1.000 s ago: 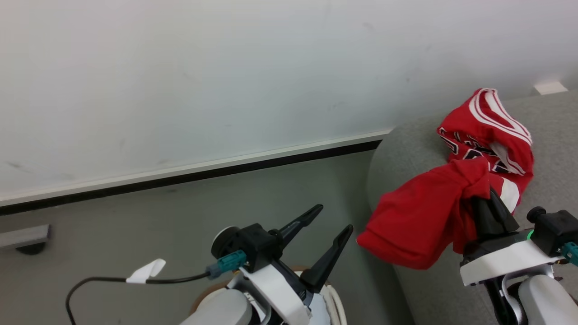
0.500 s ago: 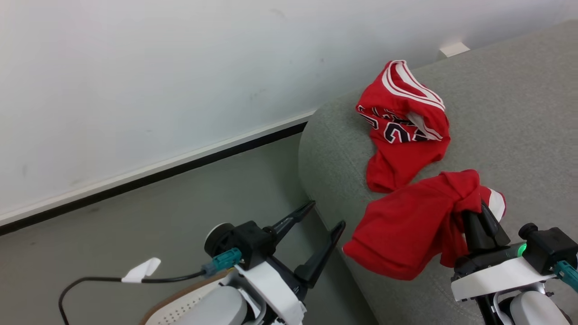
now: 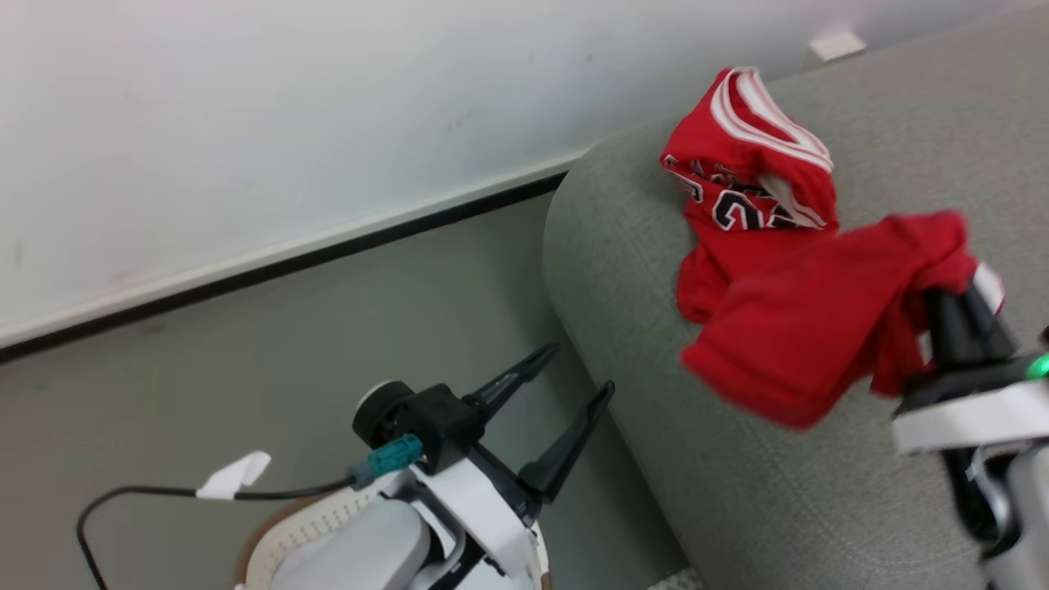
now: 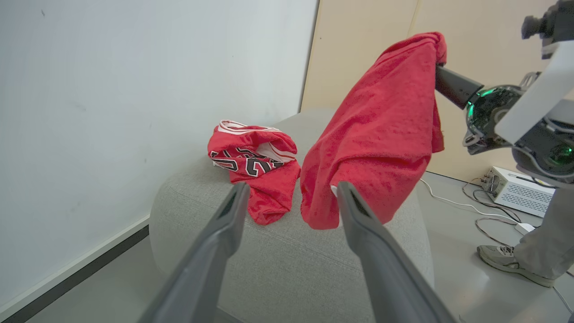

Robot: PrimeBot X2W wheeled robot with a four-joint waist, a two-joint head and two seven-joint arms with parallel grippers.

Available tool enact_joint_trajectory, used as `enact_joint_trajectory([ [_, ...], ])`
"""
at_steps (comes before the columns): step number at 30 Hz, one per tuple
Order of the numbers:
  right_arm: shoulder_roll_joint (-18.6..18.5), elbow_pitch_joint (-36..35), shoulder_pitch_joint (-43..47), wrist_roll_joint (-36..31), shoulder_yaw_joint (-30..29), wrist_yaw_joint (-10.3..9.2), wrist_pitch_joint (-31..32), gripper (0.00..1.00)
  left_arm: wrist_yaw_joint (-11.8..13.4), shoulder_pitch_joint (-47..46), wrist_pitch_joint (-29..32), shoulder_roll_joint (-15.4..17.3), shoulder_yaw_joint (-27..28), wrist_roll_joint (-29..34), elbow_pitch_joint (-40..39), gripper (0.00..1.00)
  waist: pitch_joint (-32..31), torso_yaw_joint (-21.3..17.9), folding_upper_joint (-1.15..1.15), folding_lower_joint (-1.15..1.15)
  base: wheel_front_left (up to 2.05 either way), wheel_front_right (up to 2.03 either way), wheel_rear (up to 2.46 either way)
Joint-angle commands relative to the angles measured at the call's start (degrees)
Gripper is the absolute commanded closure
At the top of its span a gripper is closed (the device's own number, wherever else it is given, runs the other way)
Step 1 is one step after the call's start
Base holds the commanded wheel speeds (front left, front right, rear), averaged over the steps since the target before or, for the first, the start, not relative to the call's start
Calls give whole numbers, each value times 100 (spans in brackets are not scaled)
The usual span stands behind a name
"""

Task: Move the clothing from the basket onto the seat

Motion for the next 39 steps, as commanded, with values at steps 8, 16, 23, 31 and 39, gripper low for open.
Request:
enact_joint_trajectory([
  [8,-880,212,-1310,359,-492,-13,522,100,-37,-287,165,472,9,69,-407,0,1051,553,0,0,0,0,0],
  [16,-1458,986,-2194,-17,-1304,-14,864,100,-40,-521,217,749,42,32,-711,0,1692,995,0,0,0,0,0],
  [23,-1774,2069,-2529,-1062,-1742,-14,1288,100,-47,-749,176,813,55,-42,-812,0,2121,1433,0,0,0,0,0],
  [31,-1749,3047,-2539,-2019,-2084,-14,2149,100,-39,-853,104,826,79,-94,-694,0,2307,1740,0,0,0,0,0],
  [39,-1617,3451,-2535,-2304,-2188,-14,2682,69,-38,-785,35,765,118,-155,-531,0,2123,1775,0,0,0,0,0],
])
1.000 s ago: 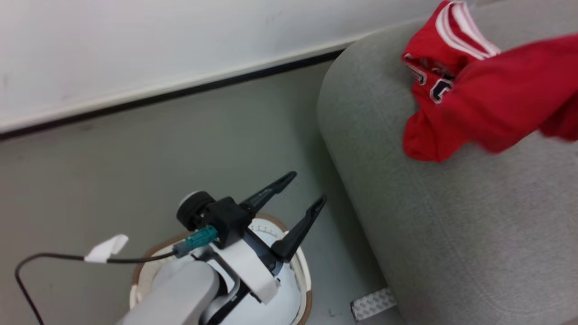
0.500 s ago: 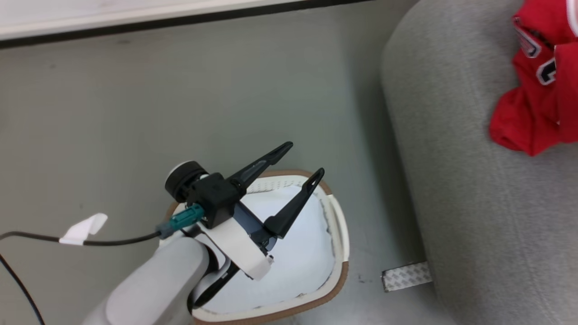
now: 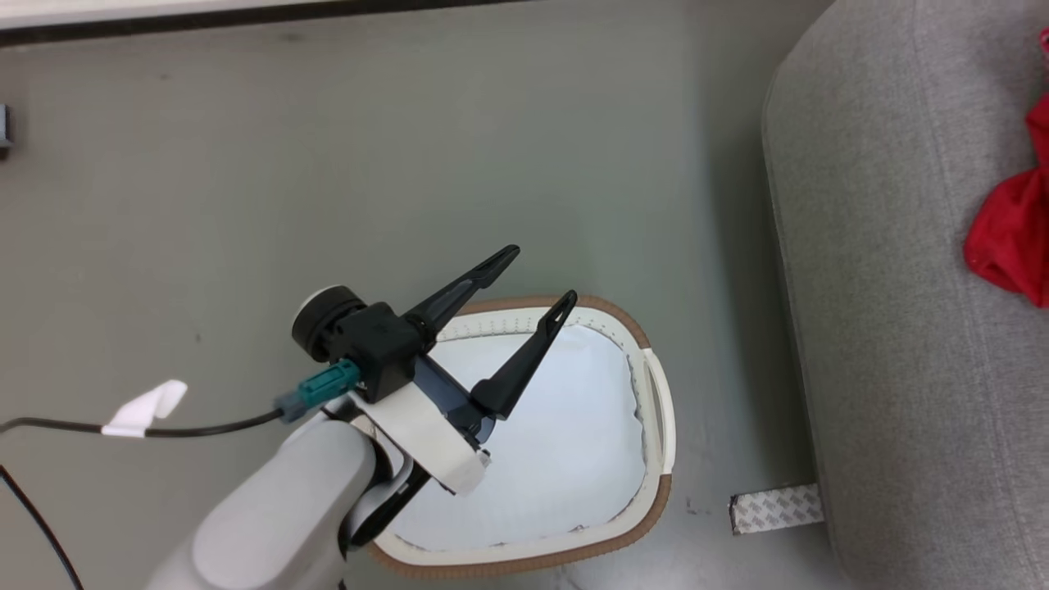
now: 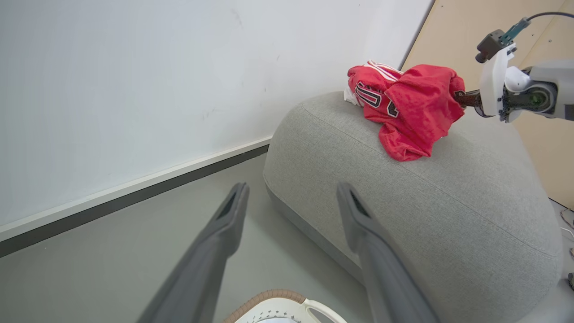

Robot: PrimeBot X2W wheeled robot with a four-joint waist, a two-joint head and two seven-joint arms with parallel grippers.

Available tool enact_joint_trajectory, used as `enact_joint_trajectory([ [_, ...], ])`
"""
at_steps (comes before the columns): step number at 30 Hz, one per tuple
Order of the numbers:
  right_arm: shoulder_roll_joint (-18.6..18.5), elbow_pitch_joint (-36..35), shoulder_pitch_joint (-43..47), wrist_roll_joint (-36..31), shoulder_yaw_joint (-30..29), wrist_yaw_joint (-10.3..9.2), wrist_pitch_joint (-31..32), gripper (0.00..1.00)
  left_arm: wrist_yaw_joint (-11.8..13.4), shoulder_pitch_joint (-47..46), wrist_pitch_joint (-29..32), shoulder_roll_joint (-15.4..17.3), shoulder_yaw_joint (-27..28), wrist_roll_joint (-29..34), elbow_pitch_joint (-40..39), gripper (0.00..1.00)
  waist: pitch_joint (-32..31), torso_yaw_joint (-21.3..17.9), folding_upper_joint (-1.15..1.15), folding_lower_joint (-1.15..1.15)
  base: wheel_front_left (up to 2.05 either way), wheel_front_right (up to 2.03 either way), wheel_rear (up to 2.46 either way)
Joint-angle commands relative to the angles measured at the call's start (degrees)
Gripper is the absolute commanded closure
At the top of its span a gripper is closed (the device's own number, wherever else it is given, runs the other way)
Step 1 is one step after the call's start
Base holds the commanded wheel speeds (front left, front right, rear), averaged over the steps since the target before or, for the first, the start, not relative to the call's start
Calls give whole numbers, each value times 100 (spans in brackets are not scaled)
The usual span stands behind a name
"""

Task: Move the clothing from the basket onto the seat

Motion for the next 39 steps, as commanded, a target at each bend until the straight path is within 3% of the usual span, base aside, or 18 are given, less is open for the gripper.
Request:
enact_joint_trajectory([
  [1,39,29,14,-45,8,-15,15,38,10,47,-16,-4,24,-41,48,0,-123,-28,0,-1,0,0,0],
  [2,58,32,38,-57,49,-15,27,0,10,76,-24,-20,20,-44,78,0,-215,-41,0,-1,0,0,0],
  [6,114,107,215,163,416,-15,189,0,44,252,-50,-142,44,-96,243,0,-696,-109,0,-1,0,0,0],
  [12,-252,-132,617,704,1433,-15,322,0,177,669,-55,-253,244,-199,453,0,-1603,-186,0,-1,0,0,0],
  [16,-546,-678,855,1256,1854,-15,148,0,330,1014,-58,-300,571,-267,449,0,-2144,-146,0,-1,0,0,0],
  [21,-591,-1563,1160,1842,1991,-15,-241,0,458,1430,-58,-304,1111,-342,364,0,-2613,37,0,-1,0,0,0],
  [27,-214,-2471,1717,2354,1909,-15,-669,0,580,1967,-56,-335,1978,-450,162,0,-3002,315,0,-1,0,0,0],
  [31,195,-2972,2176,2354,1765,-14,-972,0,654,2296,-55,-322,2524,-317,44,0,-3109,475,0,-1,0,0,0],
  [39,1191,-3607,3192,2120,1654,-15,-1776,0,565,2966,-55,-569,3335,141,-3,0,-3190,564,0,-1,0,0,0],
])
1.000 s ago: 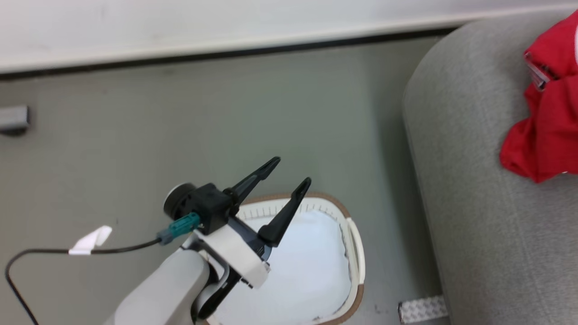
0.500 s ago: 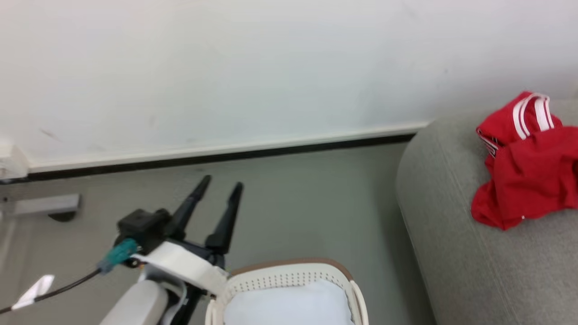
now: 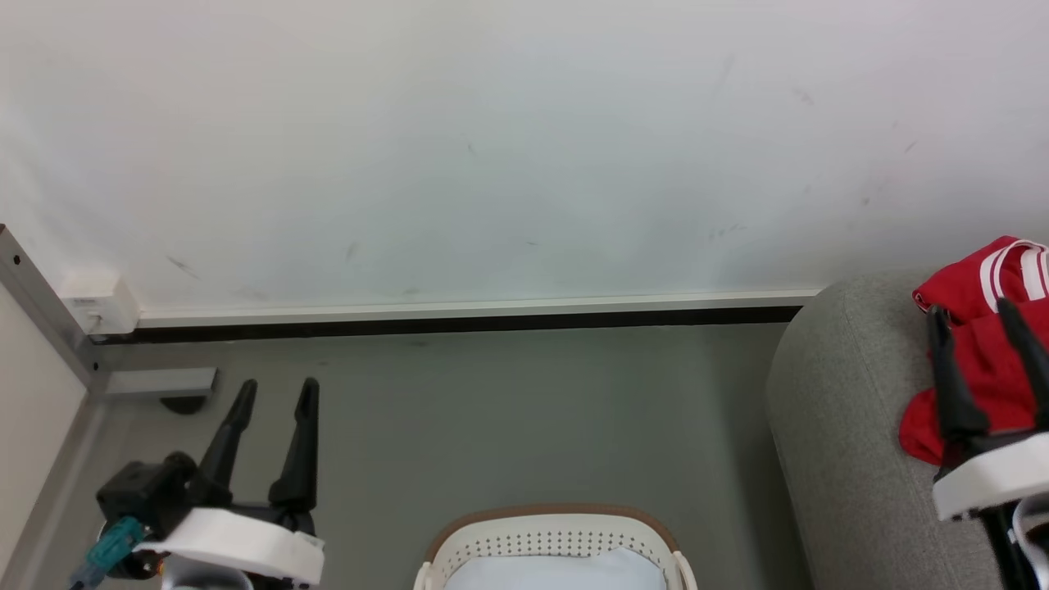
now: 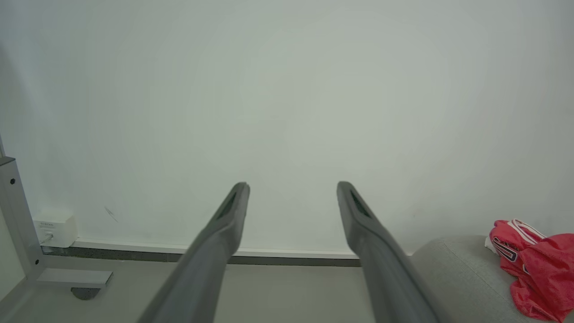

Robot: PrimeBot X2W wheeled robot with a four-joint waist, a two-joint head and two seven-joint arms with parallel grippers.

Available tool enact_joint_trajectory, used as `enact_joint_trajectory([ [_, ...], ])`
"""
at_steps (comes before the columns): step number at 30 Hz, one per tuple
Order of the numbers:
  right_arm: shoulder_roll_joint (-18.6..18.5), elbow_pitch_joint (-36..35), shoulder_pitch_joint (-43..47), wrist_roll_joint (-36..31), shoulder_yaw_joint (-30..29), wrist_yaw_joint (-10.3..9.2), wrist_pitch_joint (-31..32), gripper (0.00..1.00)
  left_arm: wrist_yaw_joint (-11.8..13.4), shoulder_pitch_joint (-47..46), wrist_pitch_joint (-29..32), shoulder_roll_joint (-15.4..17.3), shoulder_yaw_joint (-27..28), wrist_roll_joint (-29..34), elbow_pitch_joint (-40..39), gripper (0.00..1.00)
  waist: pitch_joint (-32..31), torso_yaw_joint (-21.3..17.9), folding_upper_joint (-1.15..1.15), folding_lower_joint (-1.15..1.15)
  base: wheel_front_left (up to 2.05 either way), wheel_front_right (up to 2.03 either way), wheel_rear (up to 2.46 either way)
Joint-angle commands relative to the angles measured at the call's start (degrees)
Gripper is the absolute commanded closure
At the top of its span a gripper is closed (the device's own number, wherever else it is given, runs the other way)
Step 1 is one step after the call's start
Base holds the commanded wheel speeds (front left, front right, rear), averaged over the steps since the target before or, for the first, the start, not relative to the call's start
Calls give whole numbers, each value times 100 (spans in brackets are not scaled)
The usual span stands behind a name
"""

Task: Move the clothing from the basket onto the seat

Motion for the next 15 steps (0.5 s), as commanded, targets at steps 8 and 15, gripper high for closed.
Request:
enact_joint_trajectory([
  [8,725,48,990,-199,334,-16,-978,0,-232,575,-1,-503,589,833,36,0,-17,-45,0,2,0,0,0],
  [15,1089,55,1181,-527,367,-15,-1100,0,-462,884,-1,-803,821,1291,204,0,-3,-74,0,2,0,0,0],
])
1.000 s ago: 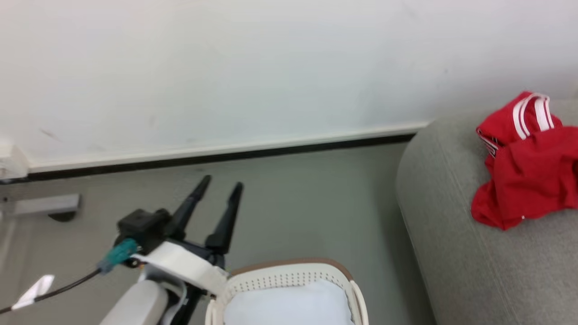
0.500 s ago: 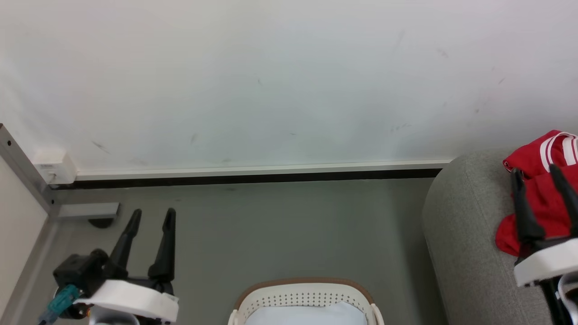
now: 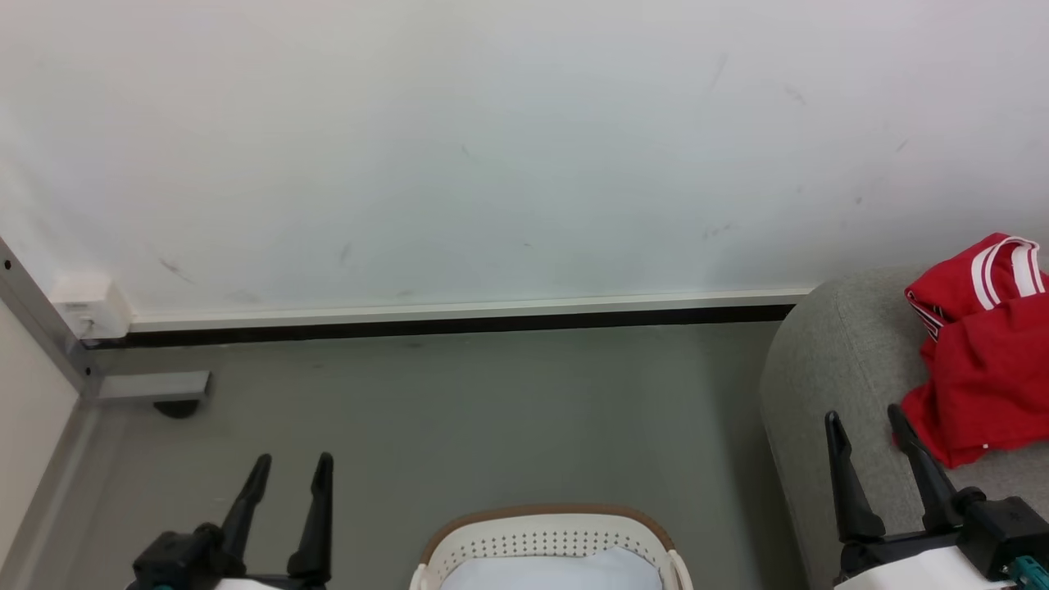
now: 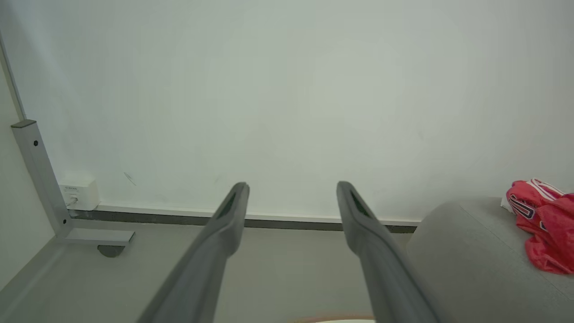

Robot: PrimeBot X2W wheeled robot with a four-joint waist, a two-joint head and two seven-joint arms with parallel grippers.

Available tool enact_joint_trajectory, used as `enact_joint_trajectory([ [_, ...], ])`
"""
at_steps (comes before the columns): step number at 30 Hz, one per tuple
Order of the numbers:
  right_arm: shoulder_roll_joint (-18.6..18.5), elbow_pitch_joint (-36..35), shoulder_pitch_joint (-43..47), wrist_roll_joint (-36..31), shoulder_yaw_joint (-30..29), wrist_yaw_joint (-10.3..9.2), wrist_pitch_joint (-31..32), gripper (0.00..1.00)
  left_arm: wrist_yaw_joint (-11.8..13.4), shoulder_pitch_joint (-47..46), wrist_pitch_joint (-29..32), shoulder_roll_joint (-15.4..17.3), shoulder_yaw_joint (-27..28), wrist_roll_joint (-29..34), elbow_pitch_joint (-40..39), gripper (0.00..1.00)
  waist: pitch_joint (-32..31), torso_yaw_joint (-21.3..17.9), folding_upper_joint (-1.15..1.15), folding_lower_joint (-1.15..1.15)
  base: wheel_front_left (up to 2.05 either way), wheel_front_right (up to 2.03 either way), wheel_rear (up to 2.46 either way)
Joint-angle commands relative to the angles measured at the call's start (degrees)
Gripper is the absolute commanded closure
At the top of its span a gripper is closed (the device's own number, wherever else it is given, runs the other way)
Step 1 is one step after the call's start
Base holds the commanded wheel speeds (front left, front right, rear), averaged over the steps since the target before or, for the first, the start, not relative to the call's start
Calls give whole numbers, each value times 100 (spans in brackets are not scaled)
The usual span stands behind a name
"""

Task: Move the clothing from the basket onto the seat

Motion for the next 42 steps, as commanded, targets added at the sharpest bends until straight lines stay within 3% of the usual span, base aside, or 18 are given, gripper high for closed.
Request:
enact_joint_trajectory([
  [1,67,-97,53,-79,-48,-15,-37,0,-40,98,-1,-56,53,117,84,0,4,-6,0,1,0,0,0],
  [10,201,-57,105,-194,-34,-15,-41,0,-134,-22,-1,-221,157,351,177,0,0,58,0,1,0,0,0],
  [22,267,-11,118,-191,3,-15,-41,0,-136,-90,-1,-196,143,293,115,0,-17,53,0,1,0,0,0],
  [23,264,-1,43,-190,9,0,2,100,-143,-46,1,-231,123,298,152,100,-17,55,0,1,0,0,0],
  [26,270,90,116,-112,6,0,25,100,-144,17,34,-262,122,225,270,100,-16,57,0,1,0,0,0],
  [42,239,120,35,1572,-209,-2,439,100,-62,-105,492,-310,320,-1427,204,100,9,85,0,1,0,0,0],
])
